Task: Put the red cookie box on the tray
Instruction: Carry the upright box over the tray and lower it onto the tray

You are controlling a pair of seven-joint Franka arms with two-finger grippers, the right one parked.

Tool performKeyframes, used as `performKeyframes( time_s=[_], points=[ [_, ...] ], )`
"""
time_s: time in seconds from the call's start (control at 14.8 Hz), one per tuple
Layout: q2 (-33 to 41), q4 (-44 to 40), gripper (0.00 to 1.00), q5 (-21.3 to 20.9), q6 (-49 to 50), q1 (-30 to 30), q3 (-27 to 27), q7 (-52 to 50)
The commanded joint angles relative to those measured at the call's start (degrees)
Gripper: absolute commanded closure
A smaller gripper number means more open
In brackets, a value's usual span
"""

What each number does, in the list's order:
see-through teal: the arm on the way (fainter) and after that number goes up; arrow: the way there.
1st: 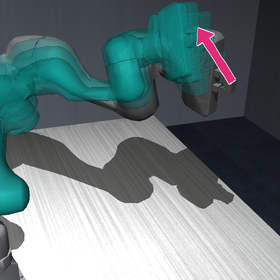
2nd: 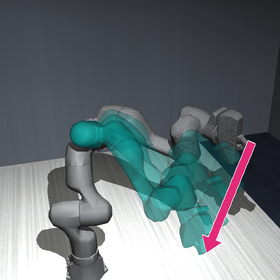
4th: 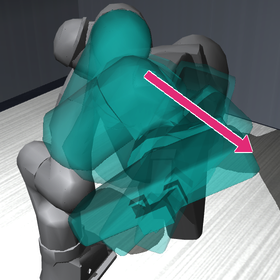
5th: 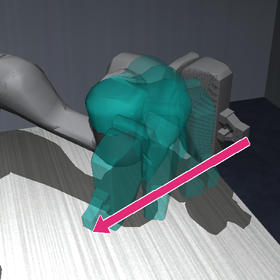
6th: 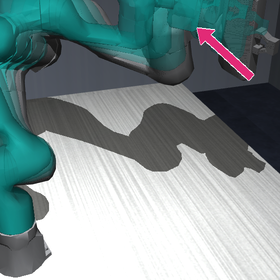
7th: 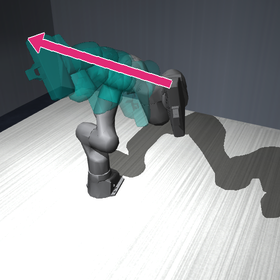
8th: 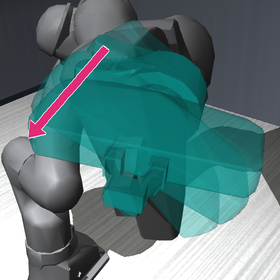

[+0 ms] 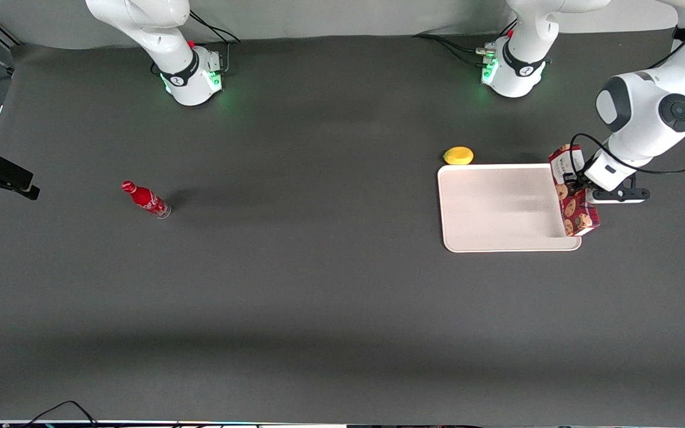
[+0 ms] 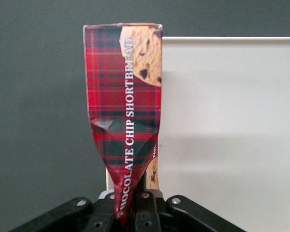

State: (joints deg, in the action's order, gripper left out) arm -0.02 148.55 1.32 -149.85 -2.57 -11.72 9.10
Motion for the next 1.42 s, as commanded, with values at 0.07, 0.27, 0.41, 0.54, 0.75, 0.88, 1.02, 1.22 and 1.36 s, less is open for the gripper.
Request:
performKeyframes(
  time_s=[0.07,0.27,0.41,0.54,0.75,0.88,1.02,1.22,1.36],
  points=[
    [-3.75,0.34,1.00,0.09,-6.15,-0.06,-0.06,-0.04],
    [-4.98,0.07,1.00,0.18,-6.24,-0.15,-0.06,-0.04],
    [-5.43,-0.10,1.00,0.26,-6.24,-0.15,-0.06,-0.04],
    [-5.69,-0.62,0.46,0.26,-6.24,-0.15,-0.06,-0.13],
    [-5.34,-1.15,0.00,0.26,-5.46,-0.15,-0.06,-0.22],
    [-5.17,-3.51,0.00,0.26,-3.70,-0.15,-0.06,-0.83],
    [-3.94,-8.34,0.00,0.35,4.26,0.02,-0.06,-0.92],
    [-0.52,-17.39,0.00,0.79,18.41,-0.06,-0.06,-1.01],
    [0.72,-23.54,0.00,0.70,25.28,-0.41,0.20,-1.10]
  ],
)
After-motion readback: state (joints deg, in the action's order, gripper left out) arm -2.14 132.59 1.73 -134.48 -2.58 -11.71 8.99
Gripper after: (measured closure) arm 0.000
